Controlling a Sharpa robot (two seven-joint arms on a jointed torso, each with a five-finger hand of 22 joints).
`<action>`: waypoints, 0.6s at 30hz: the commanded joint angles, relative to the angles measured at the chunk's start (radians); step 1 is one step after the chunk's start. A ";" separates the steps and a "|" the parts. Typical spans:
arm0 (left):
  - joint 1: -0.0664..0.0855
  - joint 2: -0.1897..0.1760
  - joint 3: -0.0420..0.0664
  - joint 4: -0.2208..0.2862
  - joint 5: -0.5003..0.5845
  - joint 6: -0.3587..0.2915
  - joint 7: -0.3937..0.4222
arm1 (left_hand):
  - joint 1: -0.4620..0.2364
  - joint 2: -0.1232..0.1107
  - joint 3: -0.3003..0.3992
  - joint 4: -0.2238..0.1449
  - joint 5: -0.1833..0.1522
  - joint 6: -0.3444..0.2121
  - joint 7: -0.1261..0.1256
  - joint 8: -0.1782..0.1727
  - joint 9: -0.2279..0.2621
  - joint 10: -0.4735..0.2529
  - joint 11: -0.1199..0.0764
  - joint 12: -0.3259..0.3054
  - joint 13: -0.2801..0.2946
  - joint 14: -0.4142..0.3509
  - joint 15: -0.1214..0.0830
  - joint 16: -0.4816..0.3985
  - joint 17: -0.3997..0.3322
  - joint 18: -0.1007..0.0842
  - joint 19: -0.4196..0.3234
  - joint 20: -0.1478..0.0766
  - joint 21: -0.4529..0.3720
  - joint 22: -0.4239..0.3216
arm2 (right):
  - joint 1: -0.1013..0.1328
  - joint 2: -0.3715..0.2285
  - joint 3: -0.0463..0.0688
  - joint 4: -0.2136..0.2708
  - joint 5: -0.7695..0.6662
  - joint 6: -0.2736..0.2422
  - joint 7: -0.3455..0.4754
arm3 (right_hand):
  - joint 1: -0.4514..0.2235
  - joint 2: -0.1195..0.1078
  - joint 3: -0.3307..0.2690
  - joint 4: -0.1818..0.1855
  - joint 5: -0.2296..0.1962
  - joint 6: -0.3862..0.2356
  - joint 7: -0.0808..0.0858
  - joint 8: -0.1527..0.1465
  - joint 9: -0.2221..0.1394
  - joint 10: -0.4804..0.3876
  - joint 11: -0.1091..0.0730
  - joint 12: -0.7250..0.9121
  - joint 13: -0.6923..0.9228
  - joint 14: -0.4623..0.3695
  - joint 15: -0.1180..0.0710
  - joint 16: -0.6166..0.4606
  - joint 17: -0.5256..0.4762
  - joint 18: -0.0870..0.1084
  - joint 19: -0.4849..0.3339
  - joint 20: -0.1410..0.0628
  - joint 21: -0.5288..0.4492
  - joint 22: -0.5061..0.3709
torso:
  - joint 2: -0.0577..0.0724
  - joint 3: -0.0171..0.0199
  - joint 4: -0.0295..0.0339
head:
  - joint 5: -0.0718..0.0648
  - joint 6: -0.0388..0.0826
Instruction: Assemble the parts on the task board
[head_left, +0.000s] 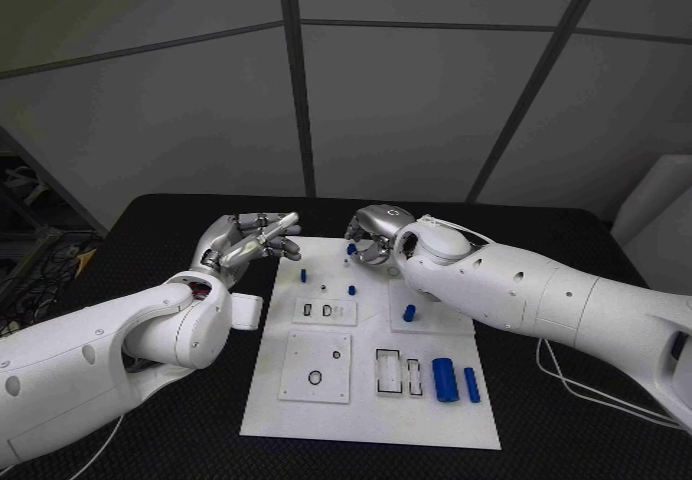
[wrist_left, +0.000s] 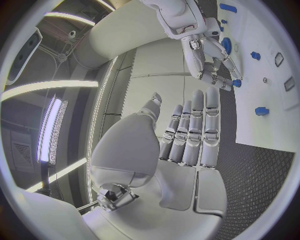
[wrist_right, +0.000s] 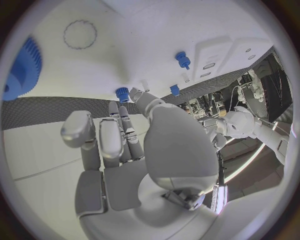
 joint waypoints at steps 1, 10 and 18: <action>0.002 0.000 0.001 0.000 -0.003 0.012 0.002 | -0.002 0.012 0.002 -0.006 -0.002 0.006 0.004 -0.004 -0.001 0.000 0.005 -0.006 0.002 -0.008 0.000 0.001 0.001 0.003 -0.007 0.000 0.004 0.001 | 0.002 -0.002 0.000 0.001 0.006 -0.026 -0.001 | 0.015 0.001 -0.041 0.004 -0.017 -0.035 -0.002 -0.001 0.002 -0.057 0.009 0.004 0.000 -0.004 0.014 -0.030 -0.043 0.025 -0.025 0.005 -0.035 -0.052 | 0.000 -0.0004 0.0004 | -0.001 -0.001; 0.002 -0.004 0.001 -0.007 -0.003 0.018 -0.001 | -0.002 0.012 0.002 -0.006 -0.002 0.006 0.004 -0.004 -0.001 -0.001 0.005 -0.007 0.002 -0.009 0.000 0.002 0.002 0.003 -0.007 0.000 0.005 0.002 | 0.001 -0.108 0.001 0.111 0.038 -0.127 -0.006 | 0.035 0.020 -0.077 0.015 0.010 -0.004 0.007 0.011 0.011 -0.023 0.000 0.052 0.008 0.004 0.007 -0.027 -0.043 0.024 -0.012 0.001 -0.037 -0.050 | -0.003 0.0016 -0.0044 | 0.001 0.004; 0.001 -0.004 0.001 -0.038 -0.003 0.028 -0.002 | -0.002 0.014 0.002 -0.006 -0.002 0.007 0.001 -0.004 -0.001 0.001 0.004 -0.007 0.002 -0.011 0.000 0.005 0.004 0.003 -0.009 0.000 0.008 0.004 | 0.002 -0.288 0.020 0.284 0.149 -0.069 -0.059 | -0.018 0.000 -0.116 0.065 0.042 0.014 0.013 0.010 0.011 0.137 -0.015 0.147 0.044 0.034 -0.003 0.046 0.061 0.006 0.040 -0.009 0.020 0.043 | -0.008 0.0084 -0.0195 | 0.001 0.013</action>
